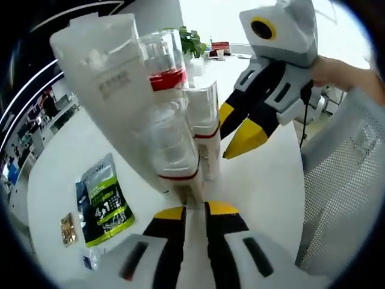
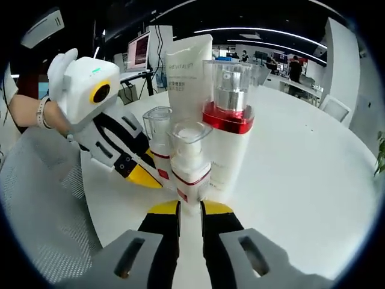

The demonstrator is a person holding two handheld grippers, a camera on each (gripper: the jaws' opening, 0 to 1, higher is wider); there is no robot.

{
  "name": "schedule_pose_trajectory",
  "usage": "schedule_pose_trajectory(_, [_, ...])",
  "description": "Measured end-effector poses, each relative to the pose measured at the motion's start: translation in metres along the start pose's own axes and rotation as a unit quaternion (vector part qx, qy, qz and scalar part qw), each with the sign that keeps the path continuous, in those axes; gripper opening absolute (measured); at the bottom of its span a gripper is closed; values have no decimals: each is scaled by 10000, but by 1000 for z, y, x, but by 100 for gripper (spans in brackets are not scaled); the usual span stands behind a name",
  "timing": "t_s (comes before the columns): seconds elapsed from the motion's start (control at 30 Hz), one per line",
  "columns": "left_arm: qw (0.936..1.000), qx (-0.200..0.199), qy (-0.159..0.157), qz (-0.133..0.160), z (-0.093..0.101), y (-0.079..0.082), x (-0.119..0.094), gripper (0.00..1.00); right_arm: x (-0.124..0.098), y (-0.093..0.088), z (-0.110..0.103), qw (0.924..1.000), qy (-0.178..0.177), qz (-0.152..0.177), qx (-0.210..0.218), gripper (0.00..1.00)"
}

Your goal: Arrange the skincare products in the storage area until every visible bottle or jar stands upright without overlapping.

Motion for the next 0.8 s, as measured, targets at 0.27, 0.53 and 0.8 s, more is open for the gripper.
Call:
schedule_pose_trajectory(0.27, [9999, 109, -52, 46, 1, 4, 3, 11, 2, 2, 0, 10000, -12, 9, -11, 13])
schedule_pose_trajectory(0.53, [9999, 146, -80, 44, 0, 6, 7, 11, 3, 3, 3, 10000, -77, 19, -34, 11])
schedule_pose_trajectory(0.8, [9999, 90, -42, 23, 0, 7, 8, 11, 3, 3, 3, 10000, -66, 44, 19, 11])
Point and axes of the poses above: the point that each gripper's makers call its tool centre point, and the gripper's own axes: x roughly forward along the fingers, z roughly to its right, y roughly out of its top, the point moved 7 cm from there along -x, roughly backward along the fingers, and after that the axes turned 3 degrees about -y, right-handed, at the moved point
